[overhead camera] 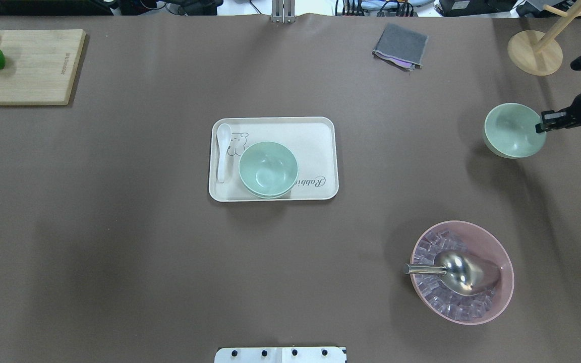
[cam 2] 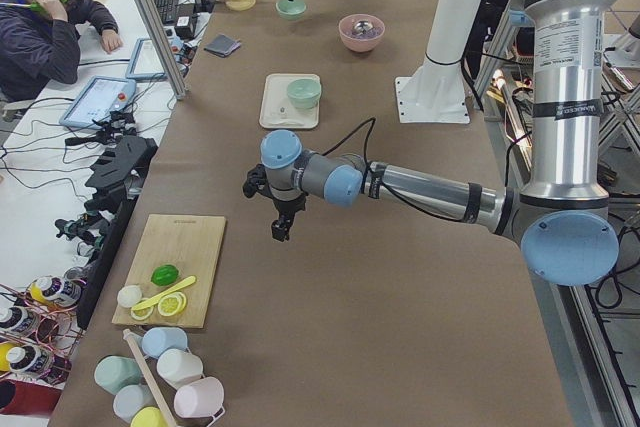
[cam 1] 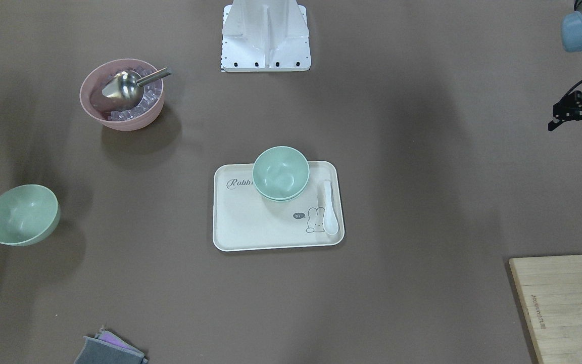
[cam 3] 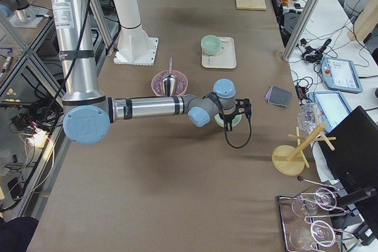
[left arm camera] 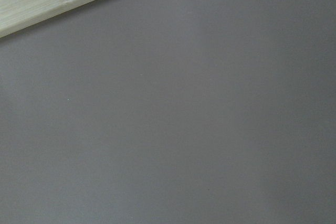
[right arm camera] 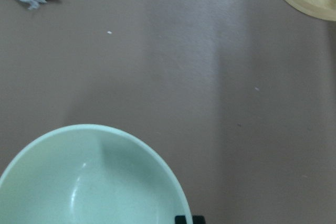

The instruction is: Stack green bowls together

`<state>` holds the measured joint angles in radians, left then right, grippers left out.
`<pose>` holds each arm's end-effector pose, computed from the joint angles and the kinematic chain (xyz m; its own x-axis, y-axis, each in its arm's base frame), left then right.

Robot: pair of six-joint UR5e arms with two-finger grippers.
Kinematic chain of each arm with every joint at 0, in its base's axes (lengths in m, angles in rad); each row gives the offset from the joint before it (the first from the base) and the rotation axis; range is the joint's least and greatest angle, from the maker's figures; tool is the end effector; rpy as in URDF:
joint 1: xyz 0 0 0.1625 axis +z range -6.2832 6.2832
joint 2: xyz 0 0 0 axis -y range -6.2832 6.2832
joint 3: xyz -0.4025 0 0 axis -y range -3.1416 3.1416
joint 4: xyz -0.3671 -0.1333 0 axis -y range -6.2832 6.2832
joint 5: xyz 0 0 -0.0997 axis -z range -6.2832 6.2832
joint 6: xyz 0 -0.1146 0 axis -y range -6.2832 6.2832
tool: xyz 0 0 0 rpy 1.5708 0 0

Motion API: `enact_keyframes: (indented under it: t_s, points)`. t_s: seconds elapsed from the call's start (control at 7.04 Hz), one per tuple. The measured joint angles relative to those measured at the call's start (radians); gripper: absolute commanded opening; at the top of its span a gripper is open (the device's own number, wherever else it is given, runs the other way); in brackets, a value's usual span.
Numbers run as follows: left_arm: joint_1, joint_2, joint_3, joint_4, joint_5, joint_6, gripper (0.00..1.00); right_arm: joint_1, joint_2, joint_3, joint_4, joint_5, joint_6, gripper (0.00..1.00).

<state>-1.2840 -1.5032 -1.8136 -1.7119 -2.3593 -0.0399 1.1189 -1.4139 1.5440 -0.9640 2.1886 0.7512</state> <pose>0.0786 -0.4503 0.5459 0.6239 0.3743 -0.6860 -0.2442 0.9272 0.2839 -0.1859 -0.5362 0.5146 0.6325 -0.0614 0.7722 -0.1482 0.9689 0.1984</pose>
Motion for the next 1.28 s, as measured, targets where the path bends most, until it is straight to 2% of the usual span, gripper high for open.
enact_keyframes:
  t_s: [0.28,0.71,0.85,1.28]
  points:
    - [0.0,0.003,0.002,-0.001,0.001,0.0,0.98,-0.093,0.147,0.034,-0.077,-0.013,0.203,0.0]
    - [-0.002,0.016,0.001,0.001,0.006,0.0,0.98,-0.241,0.34,0.133,-0.378,-0.105,0.406,0.0]
    - [-0.023,0.027,0.006,0.006,0.01,0.0,0.98,-0.287,0.394,0.167,-0.466,-0.131,0.484,0.0]
    - [-0.143,0.035,0.075,0.02,0.019,0.083,0.98,-0.394,0.515,0.186,-0.595,-0.174,0.647,0.0]
